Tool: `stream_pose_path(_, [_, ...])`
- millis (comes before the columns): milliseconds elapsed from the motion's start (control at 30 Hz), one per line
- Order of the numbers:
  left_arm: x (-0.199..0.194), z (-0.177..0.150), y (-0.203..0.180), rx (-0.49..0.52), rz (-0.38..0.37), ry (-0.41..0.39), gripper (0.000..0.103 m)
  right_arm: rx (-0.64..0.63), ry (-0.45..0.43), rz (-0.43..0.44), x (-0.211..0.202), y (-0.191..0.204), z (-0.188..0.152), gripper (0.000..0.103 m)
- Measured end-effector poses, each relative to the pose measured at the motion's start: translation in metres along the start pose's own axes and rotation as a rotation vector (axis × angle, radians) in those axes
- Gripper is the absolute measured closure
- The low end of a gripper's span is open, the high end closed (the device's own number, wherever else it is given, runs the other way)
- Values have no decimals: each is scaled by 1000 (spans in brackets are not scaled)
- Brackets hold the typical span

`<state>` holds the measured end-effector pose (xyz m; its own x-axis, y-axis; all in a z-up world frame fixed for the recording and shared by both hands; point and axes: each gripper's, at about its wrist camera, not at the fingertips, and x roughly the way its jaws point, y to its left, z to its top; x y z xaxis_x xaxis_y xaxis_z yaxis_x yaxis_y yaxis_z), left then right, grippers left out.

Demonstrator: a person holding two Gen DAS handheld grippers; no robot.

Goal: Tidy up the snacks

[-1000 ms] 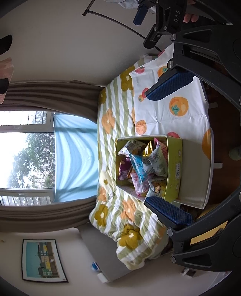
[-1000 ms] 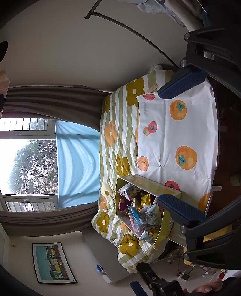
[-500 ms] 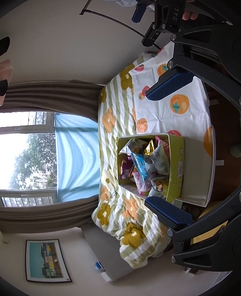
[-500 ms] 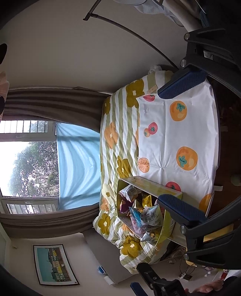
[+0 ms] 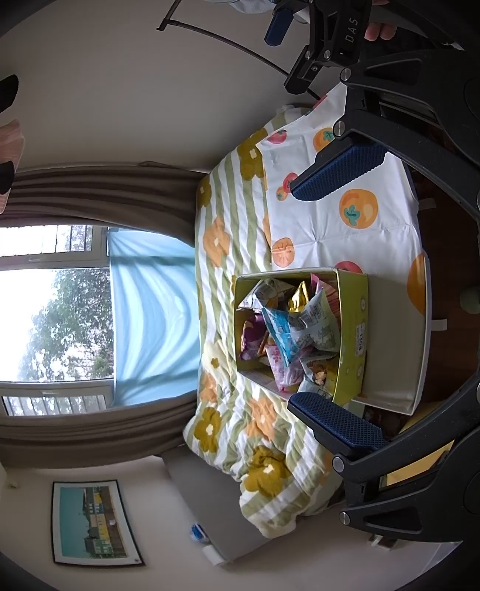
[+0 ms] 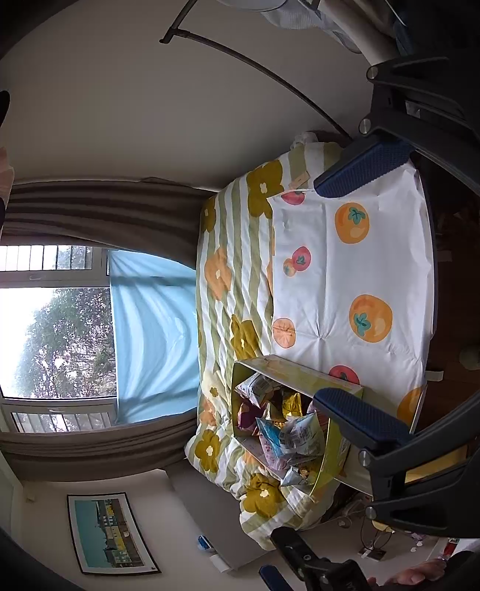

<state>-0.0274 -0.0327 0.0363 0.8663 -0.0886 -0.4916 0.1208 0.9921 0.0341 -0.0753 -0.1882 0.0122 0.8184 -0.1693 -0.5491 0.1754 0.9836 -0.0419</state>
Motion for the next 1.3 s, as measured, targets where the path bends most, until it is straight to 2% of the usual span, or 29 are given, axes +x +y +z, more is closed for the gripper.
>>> stream_pose_path(800, [4, -5, 7, -2, 11, 2, 0, -1, 0, -1, 0, 0, 0, 1])
stream_pose_path(1300, [10, -7, 14, 4, 16, -24, 0, -1, 2, 0, 1, 0, 0, 1])
